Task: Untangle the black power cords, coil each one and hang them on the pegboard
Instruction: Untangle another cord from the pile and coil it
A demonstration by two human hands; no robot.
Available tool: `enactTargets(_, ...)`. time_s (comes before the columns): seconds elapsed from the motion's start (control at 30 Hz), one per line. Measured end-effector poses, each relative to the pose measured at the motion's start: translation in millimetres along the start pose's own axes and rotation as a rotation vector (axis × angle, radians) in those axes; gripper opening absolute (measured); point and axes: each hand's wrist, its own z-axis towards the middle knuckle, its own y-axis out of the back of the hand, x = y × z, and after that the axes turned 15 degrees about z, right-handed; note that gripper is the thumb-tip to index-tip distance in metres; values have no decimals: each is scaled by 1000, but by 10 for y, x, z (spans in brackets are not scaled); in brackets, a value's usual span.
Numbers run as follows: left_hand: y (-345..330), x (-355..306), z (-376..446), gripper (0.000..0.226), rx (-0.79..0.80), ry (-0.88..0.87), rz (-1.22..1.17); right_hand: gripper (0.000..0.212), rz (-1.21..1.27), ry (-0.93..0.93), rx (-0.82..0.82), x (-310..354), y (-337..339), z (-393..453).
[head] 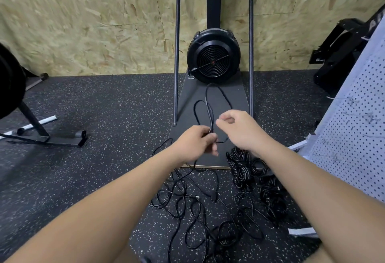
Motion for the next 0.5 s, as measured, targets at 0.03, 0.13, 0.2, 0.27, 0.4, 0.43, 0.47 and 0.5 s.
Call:
enactTargets(0.03,22,-15,22,24,-45,11,-98,16,70,-92,60,-38,-5,-9)
enactTargets(0.13,74,-80,47,28,-97,21,-312,18,148,-278,368,-172,-85,-100)
enactTargets(0.2,79,-107,39,33,-84,41,-395,34,163,-316,519,-278,-182,-180)
enactTargets(0.27,84,-94,33,34,-67,43,-430,36,233,-331,580,-369,-287,-219)
enactTargets(0.4,162,-48,62,36,-51,7,-560,23,304,-298,484,-381,-343,-148)
enactTargets(0.43,178,-47,58,36,-46,-1,-588,23,266,-272,455,-377,-332,-117)
enactTargets(0.47,197,-38,59,37,-41,-8,-600,23,217,-242,435,-356,-315,-98)
enactTargets(0.5,214,-23,60,38,-32,-12,-603,23,174,-216,420,-331,-294,-91)
